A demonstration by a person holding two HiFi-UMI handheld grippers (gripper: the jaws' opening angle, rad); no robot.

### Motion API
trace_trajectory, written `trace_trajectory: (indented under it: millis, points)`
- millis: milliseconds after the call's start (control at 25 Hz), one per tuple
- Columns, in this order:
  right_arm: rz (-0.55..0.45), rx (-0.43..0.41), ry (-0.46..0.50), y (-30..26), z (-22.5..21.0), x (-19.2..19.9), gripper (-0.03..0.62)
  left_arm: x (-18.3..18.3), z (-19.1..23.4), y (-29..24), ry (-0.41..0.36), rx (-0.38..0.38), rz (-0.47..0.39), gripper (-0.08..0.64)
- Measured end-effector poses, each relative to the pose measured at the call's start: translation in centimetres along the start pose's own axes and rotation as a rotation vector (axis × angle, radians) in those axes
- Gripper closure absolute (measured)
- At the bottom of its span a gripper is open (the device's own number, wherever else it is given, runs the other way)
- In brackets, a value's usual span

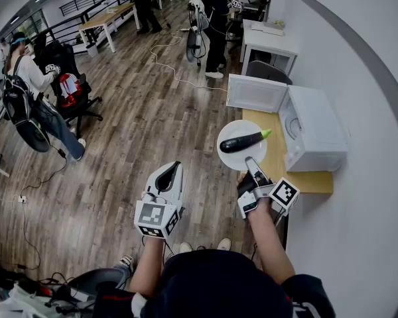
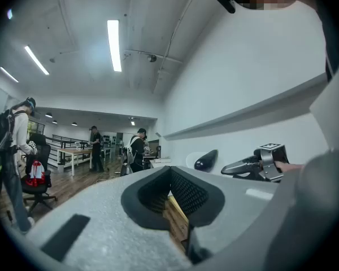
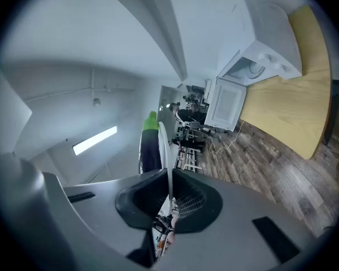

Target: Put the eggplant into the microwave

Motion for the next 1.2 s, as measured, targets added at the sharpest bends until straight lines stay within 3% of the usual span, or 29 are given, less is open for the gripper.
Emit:
trace_trajectory:
  millis: [480,1200]
  points:
    - [-0.004,0.02,-0.063,0.0,-1.3,-0.1,0.566,0.6,-0.1,-0.4,-0.016,-0.013,0.01,0.546]
    - [0.061,0.043,-0.131,-0.3,-6.0,-5.8,0.566,2.7,-5.4,-5.5,0.004,-0.047,0.043,0.546]
Point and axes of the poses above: the fingertips, and each gripper's own axes: y backward along the fingers, z to its left, x out of its underside, the point moved 6 cm from there along y, backward along the fingers, and after that the axes turned 3 degrees about x, right-handed, at the moved point
